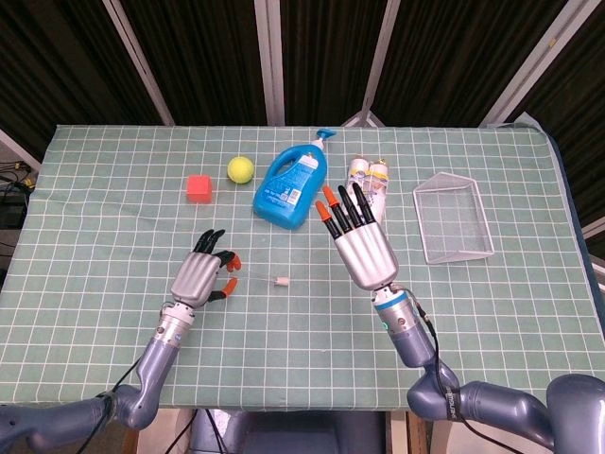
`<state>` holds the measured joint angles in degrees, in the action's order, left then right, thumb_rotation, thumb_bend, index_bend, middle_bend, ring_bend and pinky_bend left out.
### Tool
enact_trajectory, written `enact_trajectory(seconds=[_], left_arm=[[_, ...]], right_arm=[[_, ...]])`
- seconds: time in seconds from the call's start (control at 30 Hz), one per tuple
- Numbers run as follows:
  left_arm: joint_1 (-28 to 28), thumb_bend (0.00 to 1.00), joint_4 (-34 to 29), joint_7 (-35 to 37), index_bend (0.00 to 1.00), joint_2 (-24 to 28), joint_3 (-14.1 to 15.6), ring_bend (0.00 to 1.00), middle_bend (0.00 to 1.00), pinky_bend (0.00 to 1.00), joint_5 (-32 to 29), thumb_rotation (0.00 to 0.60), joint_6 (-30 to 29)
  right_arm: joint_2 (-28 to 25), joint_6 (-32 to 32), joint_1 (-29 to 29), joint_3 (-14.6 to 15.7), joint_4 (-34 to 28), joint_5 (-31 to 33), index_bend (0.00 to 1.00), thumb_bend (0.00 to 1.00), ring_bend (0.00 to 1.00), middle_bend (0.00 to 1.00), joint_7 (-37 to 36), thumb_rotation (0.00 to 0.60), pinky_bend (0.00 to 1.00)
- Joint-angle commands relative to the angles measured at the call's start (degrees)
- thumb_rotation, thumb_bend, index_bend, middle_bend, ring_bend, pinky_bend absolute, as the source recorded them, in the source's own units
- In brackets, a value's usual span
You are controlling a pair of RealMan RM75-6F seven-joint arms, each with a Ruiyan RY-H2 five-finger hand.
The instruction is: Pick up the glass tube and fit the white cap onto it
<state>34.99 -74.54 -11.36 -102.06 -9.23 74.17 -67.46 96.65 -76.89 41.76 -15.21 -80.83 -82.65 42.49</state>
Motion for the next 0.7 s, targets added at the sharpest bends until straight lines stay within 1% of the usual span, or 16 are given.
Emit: enact_trajectory(seconds=[0.03,0.2,0.3,0.37,0.43,0.53,0.6,0.7], left_arm=[[-0.16,0.63,0.18,-0.88,0.53,0.12,0.07,0.07,0.51,0.00,-0.62,0.600,0.61],[-0.43,0.63,-0.05,-1.52,0.52,0.34,0.20,0.07,0.51,0.00,-0.88,0.600,0.88],[-0.80,0.61,-0.65,-1.99,0.51,1.08,0.37,0.07,0.48,0.00,-0.98,0.600,0.91],[-1.06,0.56,-1.27,-2.26,0.49,1.69,0.35,0.07,0.45,0.00,-1.12,0.600,0.86],[-1.27,0.47,-1.82,-2.57,0.46,2.20,0.28,0.07,0.40,0.00,-1.41,0.600,0.92],[-1.69,0.37,-2.36,-3.21,0.42,2.75,-0.11,0.06,0.34,0.00,-2.09,0.600,0.55],[-2.11,0.35,-2.90,-3.46,0.40,3.34,-0.23,0.06,0.32,0.00,-2.61,0.600,0.42],[-2.52,0.34,-3.50,-3.58,0.39,3.99,-0.33,0.05,0.30,0.00,-3.10,0.600,0.37]], right_arm=[[-0.21,-0.17,-0.22,-0.02,-0.63,0.12,0.14,0.47,0.00,0.05,0.04,0.600,0.02],[-0.61,-0.37,-0.56,0.13,-1.24,0.09,0.14,0.47,0.00,0.05,0.07,0.600,0.02],[-0.83,-0.51,-0.91,0.15,-1.71,0.40,0.14,0.47,0.00,0.04,0.00,0.600,0.02],[-0.92,-0.52,-1.03,0.22,-1.93,0.44,0.14,0.47,0.00,0.05,0.02,0.600,0.02],[-0.94,-0.55,-1.12,0.27,-2.10,0.45,0.14,0.47,0.00,0.05,0.02,0.600,0.02],[-0.87,-0.71,-1.21,0.29,-2.17,0.38,0.14,0.47,0.00,0.05,0.09,0.600,0.02],[-0.81,-0.73,-1.30,0.36,-2.24,0.43,0.14,0.47,0.00,0.05,0.09,0.600,0.02],[-0.78,-0.76,-1.46,0.48,-2.41,0.48,0.14,0.47,0.00,0.05,0.16,0.600,0.02]])
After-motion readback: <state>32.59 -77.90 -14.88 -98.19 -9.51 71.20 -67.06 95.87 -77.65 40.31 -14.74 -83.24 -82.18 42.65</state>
